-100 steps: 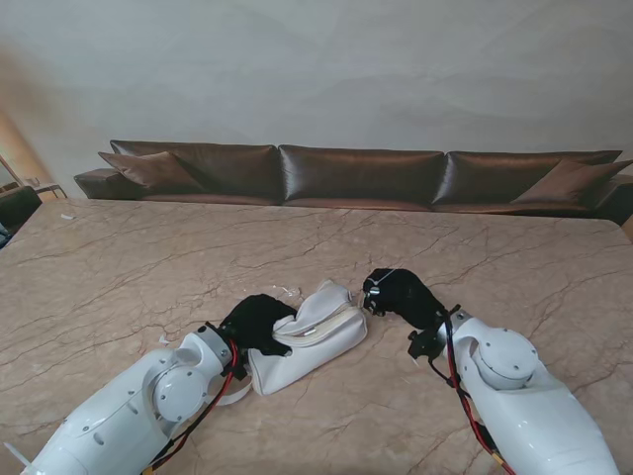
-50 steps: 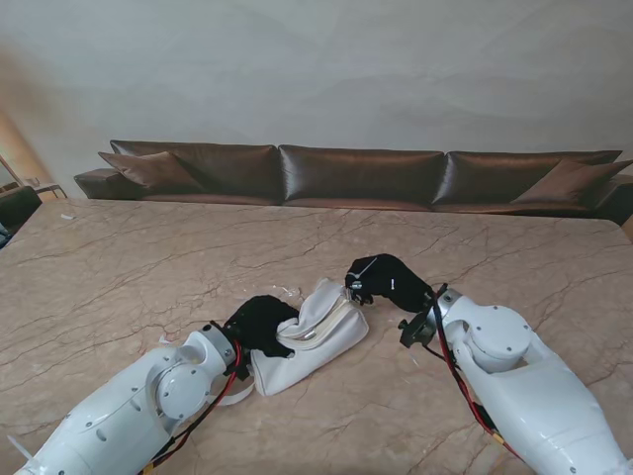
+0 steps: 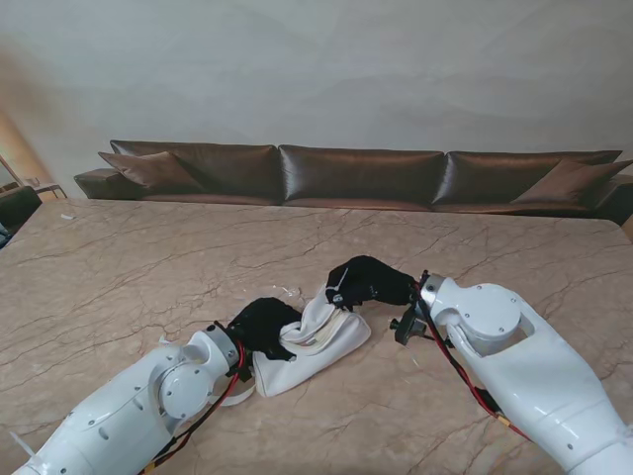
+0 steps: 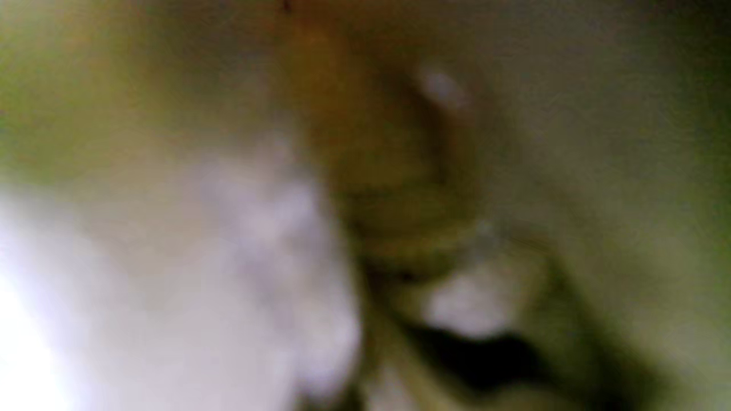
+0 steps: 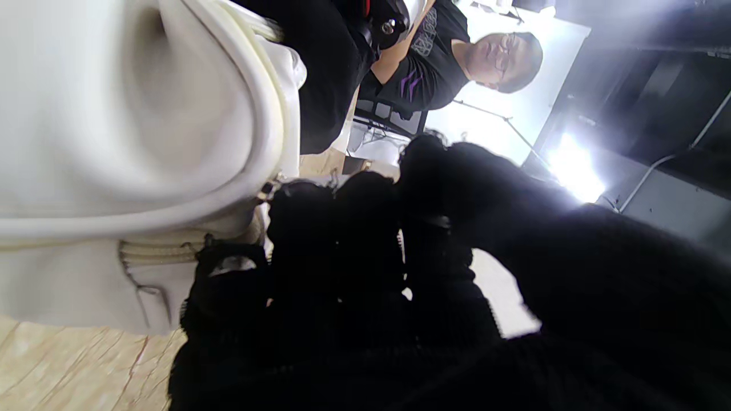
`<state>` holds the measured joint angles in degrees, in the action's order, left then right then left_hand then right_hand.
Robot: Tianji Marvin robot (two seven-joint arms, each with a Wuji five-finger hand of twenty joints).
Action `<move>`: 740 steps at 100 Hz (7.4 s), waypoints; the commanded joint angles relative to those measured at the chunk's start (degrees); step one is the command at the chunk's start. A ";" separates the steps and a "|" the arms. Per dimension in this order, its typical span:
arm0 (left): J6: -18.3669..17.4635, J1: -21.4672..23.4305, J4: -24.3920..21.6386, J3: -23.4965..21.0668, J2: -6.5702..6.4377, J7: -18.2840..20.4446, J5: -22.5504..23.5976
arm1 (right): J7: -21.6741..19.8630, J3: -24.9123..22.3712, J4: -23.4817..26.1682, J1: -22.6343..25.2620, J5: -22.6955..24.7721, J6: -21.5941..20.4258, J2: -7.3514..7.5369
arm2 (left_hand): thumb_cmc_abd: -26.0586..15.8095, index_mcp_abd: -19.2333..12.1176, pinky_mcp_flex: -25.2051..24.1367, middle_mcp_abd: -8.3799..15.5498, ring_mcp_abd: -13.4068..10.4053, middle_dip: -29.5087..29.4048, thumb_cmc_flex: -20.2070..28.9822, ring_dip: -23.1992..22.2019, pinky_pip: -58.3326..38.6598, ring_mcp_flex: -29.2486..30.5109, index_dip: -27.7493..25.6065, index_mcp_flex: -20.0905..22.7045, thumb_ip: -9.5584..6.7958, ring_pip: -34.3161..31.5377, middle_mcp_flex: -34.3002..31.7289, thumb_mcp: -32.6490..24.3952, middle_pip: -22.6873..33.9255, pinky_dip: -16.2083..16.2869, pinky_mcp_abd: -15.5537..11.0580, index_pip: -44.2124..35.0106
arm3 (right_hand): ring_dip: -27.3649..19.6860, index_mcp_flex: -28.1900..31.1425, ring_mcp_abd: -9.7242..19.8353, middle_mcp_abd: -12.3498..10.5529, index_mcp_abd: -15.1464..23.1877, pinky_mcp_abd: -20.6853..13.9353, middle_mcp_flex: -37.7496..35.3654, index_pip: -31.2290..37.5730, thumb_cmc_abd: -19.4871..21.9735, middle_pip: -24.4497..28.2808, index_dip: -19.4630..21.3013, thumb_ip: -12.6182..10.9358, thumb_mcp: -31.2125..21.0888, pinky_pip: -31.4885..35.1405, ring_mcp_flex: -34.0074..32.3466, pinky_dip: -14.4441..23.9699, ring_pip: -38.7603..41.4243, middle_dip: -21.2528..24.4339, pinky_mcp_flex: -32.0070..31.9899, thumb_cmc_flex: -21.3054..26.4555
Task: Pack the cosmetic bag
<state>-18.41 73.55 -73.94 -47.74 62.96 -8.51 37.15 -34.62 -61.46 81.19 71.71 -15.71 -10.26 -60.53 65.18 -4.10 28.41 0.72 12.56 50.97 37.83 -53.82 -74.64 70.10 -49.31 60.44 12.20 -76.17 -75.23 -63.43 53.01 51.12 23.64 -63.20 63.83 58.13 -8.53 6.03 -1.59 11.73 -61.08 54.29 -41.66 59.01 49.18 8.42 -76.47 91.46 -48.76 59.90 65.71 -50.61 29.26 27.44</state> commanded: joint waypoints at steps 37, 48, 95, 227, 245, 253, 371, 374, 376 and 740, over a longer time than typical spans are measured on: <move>0.82 6.53 -0.90 -2.30 1.44 -0.05 -0.36 | -2.51 8.61 0.40 -7.27 8.21 -1.21 -0.13 | -22.61 -8.25 -3.27 6.66 -2.92 -1.52 13.65 -2.01 -5.61 0.84 8.42 1.89 -8.15 3.30 2.21 -16.31 -9.00 -1.71 -3.63 -2.23 | -0.65 1.07 -0.11 -5.96 21.56 -1.81 0.02 6.34 0.62 -2.82 0.08 -0.90 -4.74 -0.98 -1.84 1.22 -2.95 0.55 1.53 2.52; 0.26 7.01 -1.37 -2.86 1.44 -0.20 -0.48 | -2.95 11.43 -0.49 -9.12 9.93 -2.24 0.14 | -13.52 -8.61 -4.54 5.73 -3.04 3.40 7.47 -3.69 -3.95 -1.11 16.27 -3.72 2.64 4.93 1.30 -18.13 -17.88 5.24 -4.02 -1.36 | -0.68 0.84 0.16 -6.35 21.98 -2.06 0.08 6.29 0.66 -2.79 -0.15 -0.93 -4.85 -0.98 -1.90 1.15 -3.00 0.59 1.69 2.14; 0.41 8.27 -1.17 -5.03 1.65 -3.46 1.34 | -0.08 2.38 5.95 -0.97 21.42 -0.71 1.90 | -25.08 -9.59 -8.04 8.57 -3.22 10.18 11.03 -5.01 -1.40 -5.07 2.43 -7.27 2.55 5.58 4.21 -7.92 -10.88 6.16 -4.33 -5.43 | -4.94 -13.59 2.23 -7.63 17.19 -4.57 9.62 0.41 7.47 -12.17 -20.95 -0.89 12.45 -6.16 4.49 -0.61 -13.05 9.61 -2.16 -10.70; -0.38 8.85 -0.11 -7.09 2.04 -5.79 1.24 | 2.00 -10.27 0.97 9.36 32.26 0.47 2.71 | -27.38 -10.20 -9.43 8.74 -2.74 10.74 12.29 -4.91 0.45 -6.34 -2.31 -6.48 1.78 7.66 4.71 -5.98 -10.34 6.16 -4.34 -4.78 | -30.13 -48.23 4.37 -0.28 -9.89 -3.88 51.64 -57.79 7.14 -47.15 -47.86 -2.54 43.17 -45.86 35.35 -7.68 -45.91 38.59 -22.95 -9.59; -0.51 8.93 -0.02 -7.11 2.07 -5.84 1.13 | 8.53 -4.03 -5.26 5.12 31.78 -4.28 1.24 | -27.40 -10.25 -9.46 8.75 -2.75 10.74 12.40 -4.95 0.52 -6.35 -2.69 -6.39 1.69 7.72 4.72 -5.98 -10.41 6.19 -4.39 -4.63 | -30.85 -47.80 4.33 0.71 -10.37 -4.29 53.42 -59.67 7.30 -54.87 -51.91 -1.58 44.63 -48.11 38.88 -8.74 -46.38 39.19 -24.43 -6.30; -0.62 9.00 0.01 -7.16 2.06 -5.86 1.14 | 11.76 -1.66 -8.16 3.34 31.25 -6.58 0.39 | -27.47 -10.33 -9.46 8.90 -2.74 10.72 12.39 -4.92 0.54 -6.37 -2.80 -6.39 1.62 7.83 4.68 -6.02 -10.45 6.20 -4.40 -4.53 | -32.15 -47.83 4.74 1.03 -9.69 -4.72 53.90 -59.67 7.30 -59.03 -51.91 -1.40 45.53 -48.45 40.04 -8.99 -47.19 36.74 -24.44 -4.67; -0.23 7.59 -2.63 -6.50 1.63 -1.12 -0.73 | 22.78 16.58 -33.01 -8.10 14.36 -23.79 -8.67 | -28.50 -10.25 -16.38 8.80 -2.32 8.84 14.16 -5.04 7.90 -14.44 10.01 -12.98 6.38 24.48 9.14 0.69 -22.49 5.30 -6.58 0.57 | -21.93 -19.81 10.56 -9.42 23.61 -5.75 33.34 -1.32 -15.74 -21.10 -8.53 6.51 3.47 -28.31 31.10 -7.16 -25.87 28.22 -16.82 -1.87; -0.04 7.67 -2.75 -6.59 1.59 -1.12 -0.59 | 23.54 16.50 -33.11 -8.01 14.59 -23.93 -8.84 | -28.24 -10.36 -16.88 8.36 -2.50 8.73 12.27 -4.59 8.55 -15.54 11.60 -14.44 6.03 26.08 10.07 0.37 -24.29 5.02 -6.70 1.35 | -22.36 -18.64 10.57 -10.27 25.68 -5.41 29.54 0.24 -14.57 -20.78 -10.36 10.44 4.68 -26.70 26.96 -6.60 -25.92 29.08 -14.62 -0.34; 0.12 7.76 -2.87 -6.70 1.54 -1.05 -0.47 | 23.99 16.36 -33.06 -7.88 14.69 -23.87 -8.95 | -28.27 -10.48 -17.26 8.05 -2.82 8.69 10.59 -4.26 9.01 -16.53 12.95 -15.94 5.49 27.27 11.09 0.34 -25.56 4.81 -6.94 1.72 | -22.51 -17.92 10.47 -10.97 27.10 -4.84 25.01 1.40 -12.86 -20.48 -12.20 11.71 5.76 -25.34 22.17 -6.18 -25.91 29.24 -12.57 0.54; 1.34 14.00 -20.79 -18.18 -0.75 14.54 -9.23 | 27.81 14.12 -31.70 -5.64 16.42 -17.57 -9.63 | -16.75 -11.51 -33.35 1.88 -7.32 -18.68 -1.68 15.96 65.20 -59.62 -9.16 -4.18 -4.20 61.06 41.08 -26.50 -30.51 -8.71 -17.24 -7.82 | 0.93 11.56 0.26 -9.59 25.90 1.16 -7.23 14.36 2.26 -1.67 8.88 5.40 -5.24 -2.72 -7.54 -6.07 1.30 1.90 4.03 27.03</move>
<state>-16.24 87.27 -94.93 -65.17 62.70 6.09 28.79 -6.56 -47.42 50.82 65.42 0.17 -28.48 -70.91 44.59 -10.38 -5.14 1.31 6.73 32.09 39.20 -38.30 -11.32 12.72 -56.46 54.55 4.48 -16.56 -35.17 -80.04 23.57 44.22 6.69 -63.93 61.46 53.06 -3.64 -2.91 12.91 12.96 -61.45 55.65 -57.97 49.94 55.10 21.53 -57.73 86.51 -51.53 54.69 59.06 -46.29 32.84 26.02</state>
